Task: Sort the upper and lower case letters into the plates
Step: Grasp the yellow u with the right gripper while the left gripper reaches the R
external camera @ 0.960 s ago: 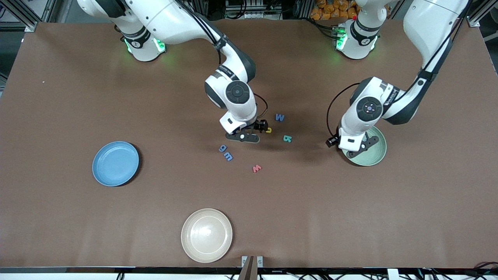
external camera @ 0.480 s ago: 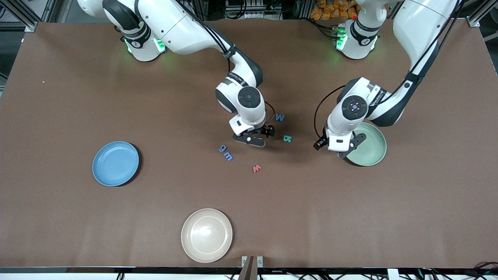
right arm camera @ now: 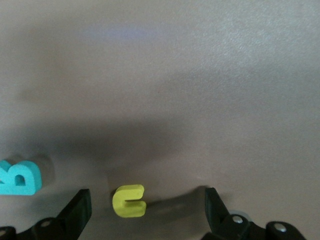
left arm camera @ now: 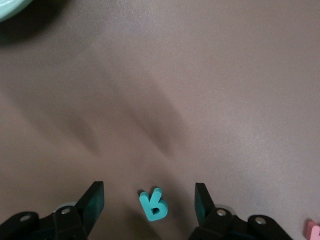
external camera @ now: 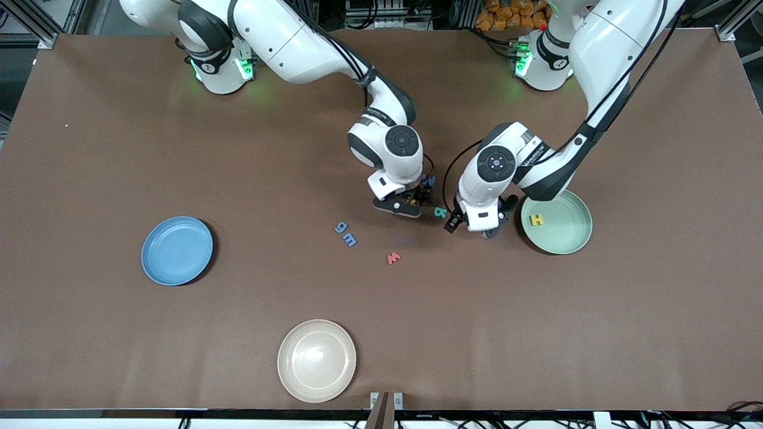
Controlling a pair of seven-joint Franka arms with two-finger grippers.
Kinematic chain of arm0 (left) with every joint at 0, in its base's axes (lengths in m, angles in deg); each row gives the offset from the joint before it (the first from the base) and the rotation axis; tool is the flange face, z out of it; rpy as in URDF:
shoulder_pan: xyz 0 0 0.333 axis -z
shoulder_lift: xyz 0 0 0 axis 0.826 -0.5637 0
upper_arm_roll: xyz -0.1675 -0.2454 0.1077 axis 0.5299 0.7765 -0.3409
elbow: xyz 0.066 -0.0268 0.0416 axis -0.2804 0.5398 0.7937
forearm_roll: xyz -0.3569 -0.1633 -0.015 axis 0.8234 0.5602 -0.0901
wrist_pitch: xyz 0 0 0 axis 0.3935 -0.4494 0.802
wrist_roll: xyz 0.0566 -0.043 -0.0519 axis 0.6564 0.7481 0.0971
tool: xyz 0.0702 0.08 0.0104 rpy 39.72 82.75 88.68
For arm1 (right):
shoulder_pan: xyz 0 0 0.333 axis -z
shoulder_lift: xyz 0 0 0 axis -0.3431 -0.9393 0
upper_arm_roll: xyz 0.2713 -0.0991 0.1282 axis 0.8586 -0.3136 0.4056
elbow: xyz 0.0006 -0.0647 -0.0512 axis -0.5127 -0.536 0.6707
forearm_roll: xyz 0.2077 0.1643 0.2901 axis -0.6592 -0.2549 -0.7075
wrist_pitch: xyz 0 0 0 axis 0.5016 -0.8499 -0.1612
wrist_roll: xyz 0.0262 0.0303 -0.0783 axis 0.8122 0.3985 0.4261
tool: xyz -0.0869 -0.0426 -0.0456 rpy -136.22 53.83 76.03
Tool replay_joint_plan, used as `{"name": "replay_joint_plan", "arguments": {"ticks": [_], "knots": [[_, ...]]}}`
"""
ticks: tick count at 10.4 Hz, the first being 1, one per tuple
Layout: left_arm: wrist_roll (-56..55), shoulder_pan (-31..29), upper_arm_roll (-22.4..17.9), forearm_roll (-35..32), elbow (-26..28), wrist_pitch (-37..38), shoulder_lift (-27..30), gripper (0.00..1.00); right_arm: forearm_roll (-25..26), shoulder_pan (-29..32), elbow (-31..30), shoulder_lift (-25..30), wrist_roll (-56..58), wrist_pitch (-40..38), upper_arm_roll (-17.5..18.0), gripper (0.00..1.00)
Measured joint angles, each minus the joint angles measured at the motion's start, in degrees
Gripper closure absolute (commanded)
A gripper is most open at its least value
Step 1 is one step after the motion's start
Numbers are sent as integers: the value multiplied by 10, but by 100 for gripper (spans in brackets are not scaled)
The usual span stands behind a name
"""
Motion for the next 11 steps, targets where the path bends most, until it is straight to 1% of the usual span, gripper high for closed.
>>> {"name": "replay_joint_plan", "arguments": {"ticks": [3,4,5,6,7,8,11], "knots": [[0,-3,-4,0,-5,0,-3,19,0,0,15,-8,-1,0,-4,0],[0,-5,-4,0,-5,0,-4,19,0,0,18,-11,-1,0,-4,17],[0,-5,-4,0,-5,0,-4,19,0,0,18,-12,-1,0,-4,55],[2,-5,-4,0,-5,0,-4,19,0,0,18,-13,-1,0,-4,77],[10,-5,-4,0,-5,1,-5,20,0,-1,21,-12,-1,-5,-4,91],[21,-6,-4,0,-5,1,-5,20,0,-4,24,-12,-1,-7,-4,100],[30,-10,-5,0,-5,1,-6,20,2,-19,30,-12,-3,-10,-3,100]]}}
